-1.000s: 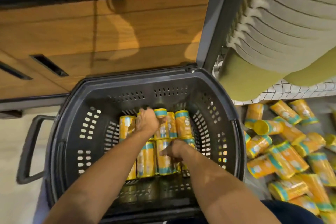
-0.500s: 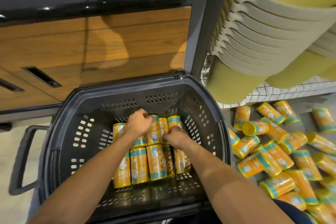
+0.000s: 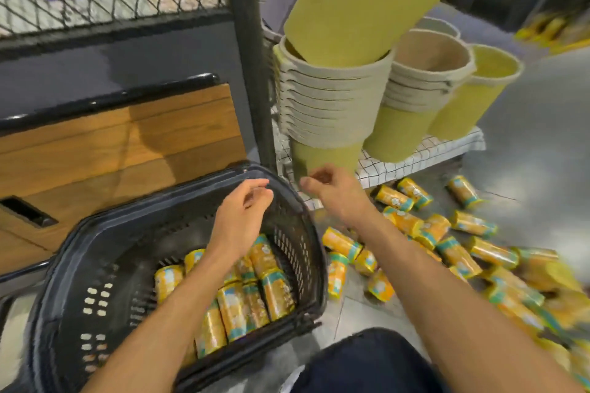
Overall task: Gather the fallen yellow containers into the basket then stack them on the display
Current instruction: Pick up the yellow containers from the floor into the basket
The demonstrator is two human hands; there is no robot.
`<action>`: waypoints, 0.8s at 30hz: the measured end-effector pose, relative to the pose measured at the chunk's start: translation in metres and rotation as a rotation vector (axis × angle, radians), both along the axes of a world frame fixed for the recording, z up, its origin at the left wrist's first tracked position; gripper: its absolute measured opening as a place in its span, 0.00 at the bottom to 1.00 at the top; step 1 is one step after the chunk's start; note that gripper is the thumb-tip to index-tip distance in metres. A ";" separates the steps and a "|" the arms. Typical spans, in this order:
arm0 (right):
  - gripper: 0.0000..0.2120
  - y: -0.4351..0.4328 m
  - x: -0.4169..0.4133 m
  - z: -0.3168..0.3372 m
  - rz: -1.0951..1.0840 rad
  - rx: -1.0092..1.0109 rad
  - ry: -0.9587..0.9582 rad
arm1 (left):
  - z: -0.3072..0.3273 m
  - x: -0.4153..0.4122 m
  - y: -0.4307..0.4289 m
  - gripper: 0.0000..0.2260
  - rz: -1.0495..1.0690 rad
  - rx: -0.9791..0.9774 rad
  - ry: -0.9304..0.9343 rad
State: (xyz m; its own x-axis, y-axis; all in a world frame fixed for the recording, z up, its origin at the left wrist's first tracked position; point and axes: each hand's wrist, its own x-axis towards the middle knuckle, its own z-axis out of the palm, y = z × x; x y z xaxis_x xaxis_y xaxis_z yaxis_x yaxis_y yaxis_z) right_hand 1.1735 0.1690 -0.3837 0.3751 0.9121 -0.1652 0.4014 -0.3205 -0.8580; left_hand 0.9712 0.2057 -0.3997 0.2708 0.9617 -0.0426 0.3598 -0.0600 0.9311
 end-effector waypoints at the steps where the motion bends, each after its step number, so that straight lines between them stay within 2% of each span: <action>1: 0.16 -0.016 0.017 0.003 -0.054 0.007 0.003 | 0.006 0.016 -0.012 0.09 -0.038 -0.005 -0.019; 6: 0.19 -0.105 0.087 -0.019 -0.319 0.034 0.073 | 0.007 0.093 -0.079 0.10 -0.200 -0.032 -0.077; 8: 0.17 -0.141 0.107 -0.033 -0.380 0.030 0.091 | -0.001 0.117 -0.104 0.11 -0.270 -0.062 -0.117; 14: 0.18 -0.218 0.149 -0.109 -0.578 -0.047 0.132 | -0.069 0.175 -0.153 0.13 -0.471 -0.156 -0.114; 16: 0.19 -0.233 0.153 -0.138 -0.594 -0.103 0.143 | -0.106 0.187 -0.158 0.14 -0.470 -0.176 -0.085; 19: 0.26 -0.239 0.155 -0.191 -0.588 -0.185 0.153 | -0.167 0.195 -0.157 0.14 -0.428 -0.175 0.023; 21: 0.31 -0.235 0.155 -0.220 -0.576 -0.224 0.182 | -0.202 0.195 -0.149 0.15 -0.366 -0.156 0.099; 24: 0.33 -0.221 0.153 -0.252 -0.575 -0.248 0.263 | -0.247 0.196 -0.130 0.13 -0.256 -0.148 0.171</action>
State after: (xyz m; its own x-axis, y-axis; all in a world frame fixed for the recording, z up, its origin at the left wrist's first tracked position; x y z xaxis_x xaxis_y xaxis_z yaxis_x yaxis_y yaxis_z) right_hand 1.3262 -0.0525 -0.6359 0.7079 0.5028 -0.4960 -0.1038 -0.6205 -0.7773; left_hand 1.1673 0.0753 -0.6468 0.4797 0.8433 -0.2423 0.5024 -0.0376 0.8638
